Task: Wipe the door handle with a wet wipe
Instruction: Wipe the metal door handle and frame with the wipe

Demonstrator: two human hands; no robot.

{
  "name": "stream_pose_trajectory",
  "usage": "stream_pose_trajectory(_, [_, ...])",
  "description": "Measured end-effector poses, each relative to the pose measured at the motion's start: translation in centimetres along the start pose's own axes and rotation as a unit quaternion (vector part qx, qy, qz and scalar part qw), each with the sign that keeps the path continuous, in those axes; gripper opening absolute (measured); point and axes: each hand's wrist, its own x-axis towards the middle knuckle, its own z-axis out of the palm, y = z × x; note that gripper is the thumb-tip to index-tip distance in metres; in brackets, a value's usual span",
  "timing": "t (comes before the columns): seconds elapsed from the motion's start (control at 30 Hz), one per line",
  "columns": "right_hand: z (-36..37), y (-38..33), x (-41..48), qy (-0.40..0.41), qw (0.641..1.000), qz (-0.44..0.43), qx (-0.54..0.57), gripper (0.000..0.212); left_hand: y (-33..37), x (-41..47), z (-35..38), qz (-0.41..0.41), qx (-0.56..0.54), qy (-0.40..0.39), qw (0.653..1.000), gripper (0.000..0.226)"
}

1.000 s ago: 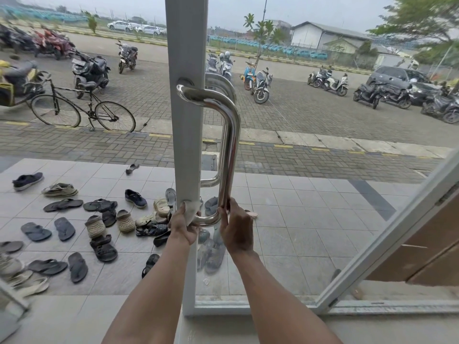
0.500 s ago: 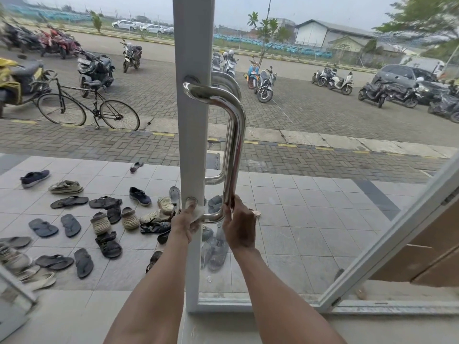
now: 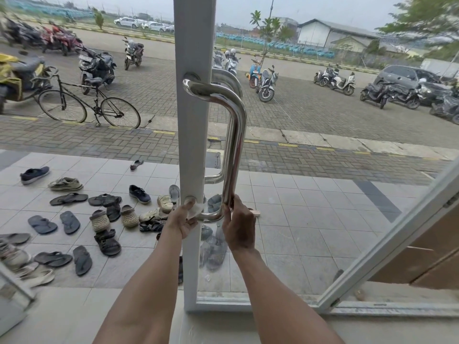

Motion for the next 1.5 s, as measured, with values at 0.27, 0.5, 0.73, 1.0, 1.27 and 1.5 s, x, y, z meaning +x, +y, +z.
stream_pose_trajectory(0.27, [-0.1, -0.2, 0.0, -0.008, 1.000, 0.011, -0.004, 0.037, -5.1, -2.7, 1.9, 0.070, -0.251, 0.012, 0.965, 0.047])
stream_pose_trajectory(0.5, [-0.1, -0.6, 0.0, -0.013, 0.999, 0.019, -0.028, 0.041, -5.7, -4.3, 3.6, 0.044, -0.237, 0.075, 0.968, 0.015])
stream_pose_trajectory(0.73, [-0.1, -0.9, 0.1, -0.014, 0.999, 0.045, 0.014, 0.034, -7.4, -5.4, 5.4, -0.016, -0.234, -0.029, 0.972, 0.017])
stream_pose_trajectory(1.0, [-0.6, -0.9, 0.3, -0.016, 0.999, 0.038, 0.013, 0.044, -6.5, -4.9, 4.5, -0.048, -0.212, -0.066, 0.974, 0.011])
stream_pose_trajectory(1.27, [-0.7, -0.6, 0.3, -0.004, 1.000, 0.015, 0.006, 0.029, -4.5, -3.6, 1.0, -0.003, -0.052, -0.022, 0.998, 0.027])
stream_pose_trajectory(1.5, [-0.8, -0.5, 0.3, -0.005, 1.000, -0.002, -0.001, 0.033, -0.6, -2.8, -0.2, -0.028, -0.031, 0.043, 0.998, 0.026])
